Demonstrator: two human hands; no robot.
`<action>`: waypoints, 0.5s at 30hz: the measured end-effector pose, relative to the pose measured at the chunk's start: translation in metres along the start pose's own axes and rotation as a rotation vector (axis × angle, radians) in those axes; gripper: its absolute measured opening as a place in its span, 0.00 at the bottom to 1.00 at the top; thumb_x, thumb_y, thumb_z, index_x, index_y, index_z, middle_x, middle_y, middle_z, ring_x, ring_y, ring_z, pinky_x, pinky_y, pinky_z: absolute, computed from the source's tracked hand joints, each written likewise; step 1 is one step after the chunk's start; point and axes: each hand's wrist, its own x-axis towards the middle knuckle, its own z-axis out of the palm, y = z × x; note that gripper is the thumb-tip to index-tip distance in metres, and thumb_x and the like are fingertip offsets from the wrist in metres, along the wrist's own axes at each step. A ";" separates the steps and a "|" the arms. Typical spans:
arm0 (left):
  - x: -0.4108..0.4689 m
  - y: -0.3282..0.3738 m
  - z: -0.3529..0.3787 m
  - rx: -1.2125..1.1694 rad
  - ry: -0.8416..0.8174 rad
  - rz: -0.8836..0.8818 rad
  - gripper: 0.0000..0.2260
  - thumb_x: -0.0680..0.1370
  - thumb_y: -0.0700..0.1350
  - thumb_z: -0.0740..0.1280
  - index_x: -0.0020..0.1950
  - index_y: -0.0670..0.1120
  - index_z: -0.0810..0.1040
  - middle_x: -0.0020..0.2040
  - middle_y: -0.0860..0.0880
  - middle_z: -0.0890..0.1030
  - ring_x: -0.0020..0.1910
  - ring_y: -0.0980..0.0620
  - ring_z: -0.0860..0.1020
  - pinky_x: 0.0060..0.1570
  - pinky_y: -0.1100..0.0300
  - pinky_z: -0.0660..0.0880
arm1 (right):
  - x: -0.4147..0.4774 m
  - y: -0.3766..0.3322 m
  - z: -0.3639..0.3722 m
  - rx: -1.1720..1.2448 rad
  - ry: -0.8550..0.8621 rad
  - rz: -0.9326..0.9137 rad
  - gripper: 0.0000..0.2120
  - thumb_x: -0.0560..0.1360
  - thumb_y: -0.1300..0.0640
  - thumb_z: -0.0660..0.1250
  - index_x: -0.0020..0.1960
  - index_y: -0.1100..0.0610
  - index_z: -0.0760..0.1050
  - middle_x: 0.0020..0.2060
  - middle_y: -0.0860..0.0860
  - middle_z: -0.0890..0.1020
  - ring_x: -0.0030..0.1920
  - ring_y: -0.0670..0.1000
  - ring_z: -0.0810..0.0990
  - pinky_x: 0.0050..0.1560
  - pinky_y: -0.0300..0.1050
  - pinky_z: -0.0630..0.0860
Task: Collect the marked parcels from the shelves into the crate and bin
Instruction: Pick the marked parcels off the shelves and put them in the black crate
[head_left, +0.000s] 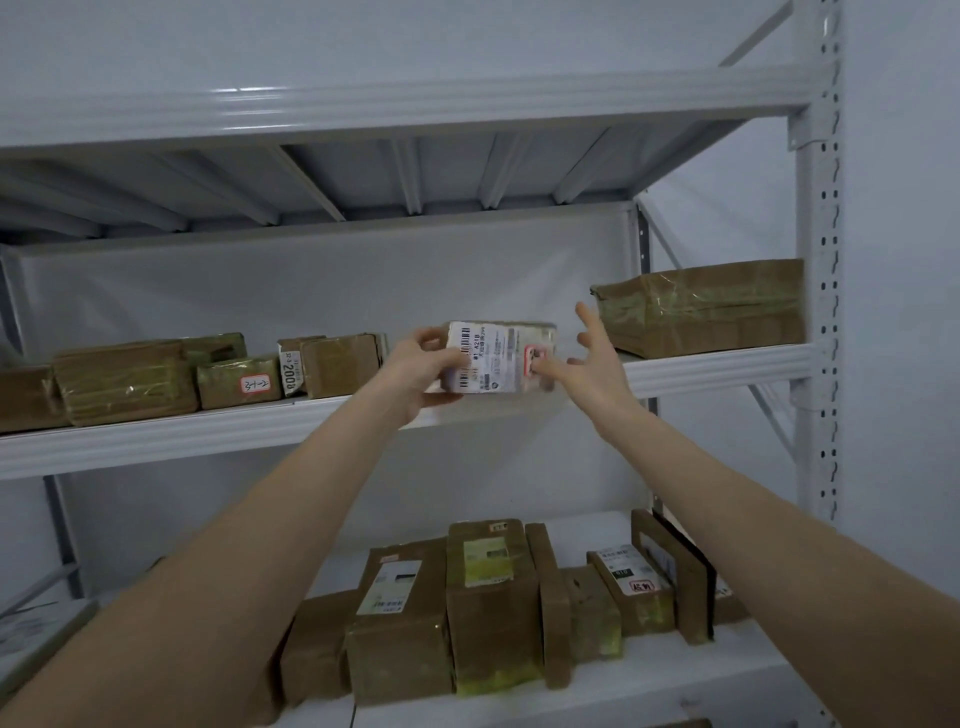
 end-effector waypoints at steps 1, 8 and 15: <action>-0.002 0.002 -0.002 0.036 -0.036 0.001 0.20 0.75 0.32 0.67 0.65 0.45 0.71 0.51 0.49 0.82 0.47 0.49 0.81 0.42 0.50 0.80 | -0.001 -0.001 -0.001 -0.020 -0.046 -0.026 0.40 0.71 0.61 0.74 0.76 0.47 0.58 0.72 0.53 0.65 0.69 0.53 0.68 0.68 0.50 0.67; -0.004 -0.005 -0.001 0.022 -0.001 0.084 0.22 0.75 0.36 0.70 0.69 0.45 0.72 0.59 0.44 0.80 0.50 0.49 0.81 0.44 0.57 0.79 | -0.020 0.011 0.002 0.044 -0.179 0.109 0.10 0.74 0.63 0.68 0.53 0.52 0.77 0.50 0.55 0.84 0.52 0.54 0.82 0.51 0.49 0.79; -0.011 -0.051 0.021 0.059 0.081 0.173 0.23 0.72 0.30 0.69 0.66 0.40 0.74 0.59 0.46 0.81 0.57 0.46 0.80 0.56 0.51 0.78 | -0.031 0.034 0.019 0.188 -0.097 0.223 0.13 0.76 0.63 0.67 0.58 0.50 0.73 0.44 0.51 0.83 0.41 0.47 0.81 0.44 0.43 0.80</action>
